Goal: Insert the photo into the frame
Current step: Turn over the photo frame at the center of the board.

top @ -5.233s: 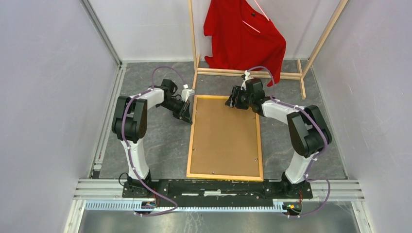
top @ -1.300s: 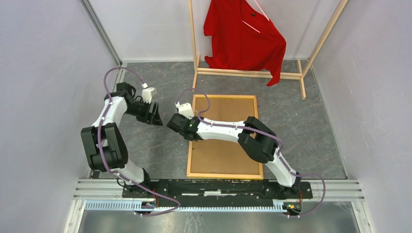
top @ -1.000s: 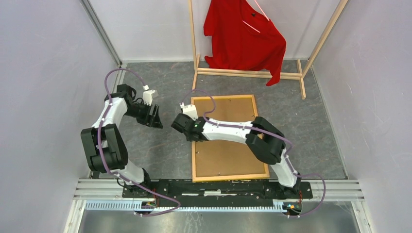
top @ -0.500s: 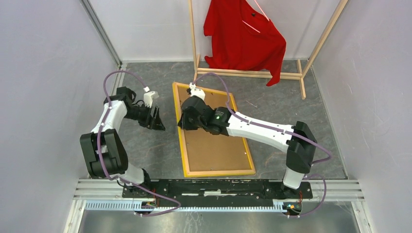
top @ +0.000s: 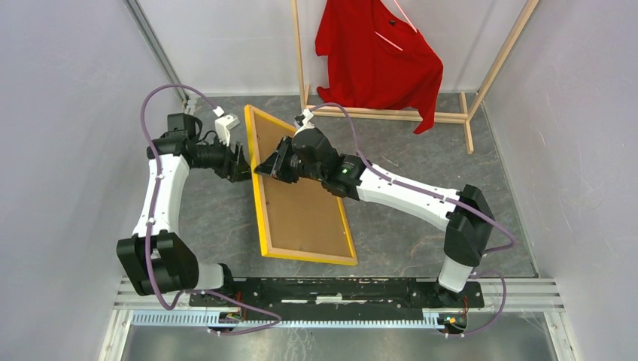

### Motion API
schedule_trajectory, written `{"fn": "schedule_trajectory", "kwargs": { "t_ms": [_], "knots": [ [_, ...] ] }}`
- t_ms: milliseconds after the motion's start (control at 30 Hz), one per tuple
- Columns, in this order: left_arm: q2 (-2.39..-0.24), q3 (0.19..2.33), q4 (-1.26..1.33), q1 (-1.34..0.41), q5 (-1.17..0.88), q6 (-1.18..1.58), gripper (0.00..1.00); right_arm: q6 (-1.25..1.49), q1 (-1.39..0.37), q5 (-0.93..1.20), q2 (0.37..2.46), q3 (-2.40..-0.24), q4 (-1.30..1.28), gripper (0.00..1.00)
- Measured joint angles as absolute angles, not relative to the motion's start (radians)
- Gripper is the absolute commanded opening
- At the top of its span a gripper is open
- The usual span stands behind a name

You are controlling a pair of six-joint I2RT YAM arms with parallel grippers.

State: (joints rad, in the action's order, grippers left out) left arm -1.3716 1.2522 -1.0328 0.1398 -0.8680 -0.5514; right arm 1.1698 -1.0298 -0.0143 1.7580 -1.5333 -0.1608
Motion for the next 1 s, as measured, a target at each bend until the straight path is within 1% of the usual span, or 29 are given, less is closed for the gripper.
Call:
{"fn": "schedule_trajectory", "kwargs": {
  "t_ms": [233, 367, 433, 467, 600, 667, 733, 833, 1000],
  "knots": [
    [-1.354, 1.281, -1.02, 0.144, -0.875, -0.498, 0.7, 1.273, -1.011, 0.028, 1.734, -1.529, -0.039, 0.0],
    [-1.353, 1.314, -1.019, 0.143, -0.897, -0.464, 0.69, 1.348, -1.007, 0.049, 1.689, -1.459, 0.078, 0.01],
    [-1.351, 1.339, -1.016, 0.139, -0.903, -0.443, 0.69, 1.382, -1.0, 0.067, 1.666, -1.419, 0.125, 0.11],
    [-1.349, 1.35, -1.014, 0.136, -0.904, -0.433, 0.69, 1.393, -0.995, 0.078, 1.658, -1.406, 0.141, 0.2],
    [-1.341, 1.381, -0.976, 0.092, -0.897, -0.377, 0.68, 1.416, -0.966, 0.124, 1.63, -1.359, 0.183, 0.4],
    [-1.341, 1.385, -0.953, 0.056, -0.887, -0.353, 0.68, 1.418, -0.946, 0.15, 1.614, -1.341, 0.202, 0.56],
    [-1.341, 1.385, -0.931, 0.006, -0.863, -0.33, 0.68, 1.416, -0.924, 0.181, 1.588, -1.316, 0.227, 0.64],
    [-1.345, 1.39, -0.91, -0.06, -0.834, -0.302, 0.68, 1.377, -0.881, 0.229, 1.538, -1.297, 0.212, 0.71],
    [-1.38, 1.454, -0.891, -0.148, -0.795, -0.263, 0.68, 1.241, -0.796, 0.294, 1.472, -1.301, 0.086, 0.75]
  ]
}}
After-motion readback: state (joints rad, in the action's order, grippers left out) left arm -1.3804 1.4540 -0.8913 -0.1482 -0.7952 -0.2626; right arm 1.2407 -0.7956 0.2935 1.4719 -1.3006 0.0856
